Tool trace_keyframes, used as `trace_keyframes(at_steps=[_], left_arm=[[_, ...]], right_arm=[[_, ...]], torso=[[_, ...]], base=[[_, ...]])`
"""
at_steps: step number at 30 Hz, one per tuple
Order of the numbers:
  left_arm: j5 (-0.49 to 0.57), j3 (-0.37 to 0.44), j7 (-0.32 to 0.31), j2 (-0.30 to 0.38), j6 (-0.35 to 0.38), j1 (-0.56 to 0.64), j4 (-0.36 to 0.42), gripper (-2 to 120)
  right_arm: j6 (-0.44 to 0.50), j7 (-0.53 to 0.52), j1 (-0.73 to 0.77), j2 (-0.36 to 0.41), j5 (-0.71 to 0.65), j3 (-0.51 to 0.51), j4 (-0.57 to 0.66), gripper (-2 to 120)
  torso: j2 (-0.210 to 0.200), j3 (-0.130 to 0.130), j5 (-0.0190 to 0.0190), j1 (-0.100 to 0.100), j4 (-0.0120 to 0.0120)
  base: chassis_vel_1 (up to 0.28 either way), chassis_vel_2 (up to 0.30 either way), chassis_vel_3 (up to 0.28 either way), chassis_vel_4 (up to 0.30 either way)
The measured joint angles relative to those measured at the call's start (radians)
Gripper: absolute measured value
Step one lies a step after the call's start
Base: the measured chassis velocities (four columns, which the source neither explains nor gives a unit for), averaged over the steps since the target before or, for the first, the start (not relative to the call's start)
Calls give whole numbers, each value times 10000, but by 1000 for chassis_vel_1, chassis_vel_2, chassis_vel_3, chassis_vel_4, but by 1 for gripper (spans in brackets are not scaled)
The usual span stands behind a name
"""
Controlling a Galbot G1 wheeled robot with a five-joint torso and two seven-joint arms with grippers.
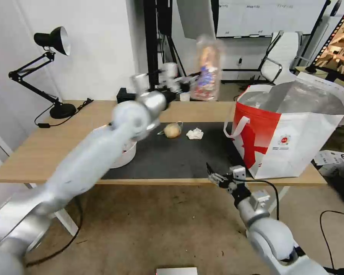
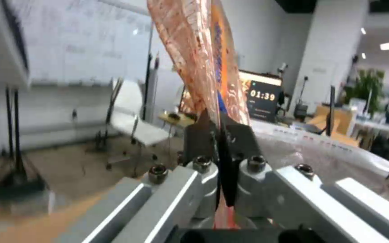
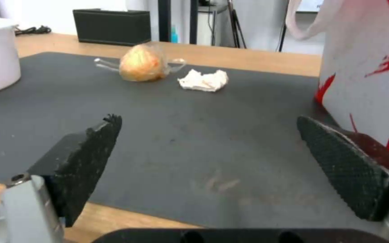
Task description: Pick up the trash from the table and place it into the takeout bag.
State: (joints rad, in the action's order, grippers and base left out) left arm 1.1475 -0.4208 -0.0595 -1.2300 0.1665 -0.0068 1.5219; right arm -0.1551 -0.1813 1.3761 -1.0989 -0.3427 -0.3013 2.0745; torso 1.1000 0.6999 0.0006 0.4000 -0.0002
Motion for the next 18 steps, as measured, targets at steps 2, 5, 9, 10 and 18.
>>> trace_keyframes(at_steps=[2, 5, 9, 10, 18], left_arm=[[-606, -664, 56, -539, -180, -576, -504, 0], [-1824, -1410, 415, -1142, -300, -1151, -1173, 0], [-3437, -2258, 1127, -1541, -477, -1623, -2029, 0], [-3437, -2258, 1127, -1541, -477, -1623, -2029, 0], [-4816, -3114, 1862, -2180, -547, -2176, -2972, 0]], right_arm=[[52, 9, -12, -105, 114, 37, -82, 100], [95, 35, -54, -229, 248, 114, -204, 100], [106, 64, -115, -289, 291, 181, -292, 100], [106, 64, -115, -289, 291, 181, -292, 100], [230, 91, -162, -292, 319, 191, -361, 100]], torso=[[-1, 2, -1, 0, 0], [-1, 1, -1, 0, -2], [-1, 2, -4, 0, 3], [-1, 2, -4, 0, 3], [-1, 2, -4, 0, 1]], base=[[0, 0, 0, 0], [0, 0, 0, 0], [0, 0, 0, 0], [0, 0, 0, 0], [0, 0, 0, 0]])
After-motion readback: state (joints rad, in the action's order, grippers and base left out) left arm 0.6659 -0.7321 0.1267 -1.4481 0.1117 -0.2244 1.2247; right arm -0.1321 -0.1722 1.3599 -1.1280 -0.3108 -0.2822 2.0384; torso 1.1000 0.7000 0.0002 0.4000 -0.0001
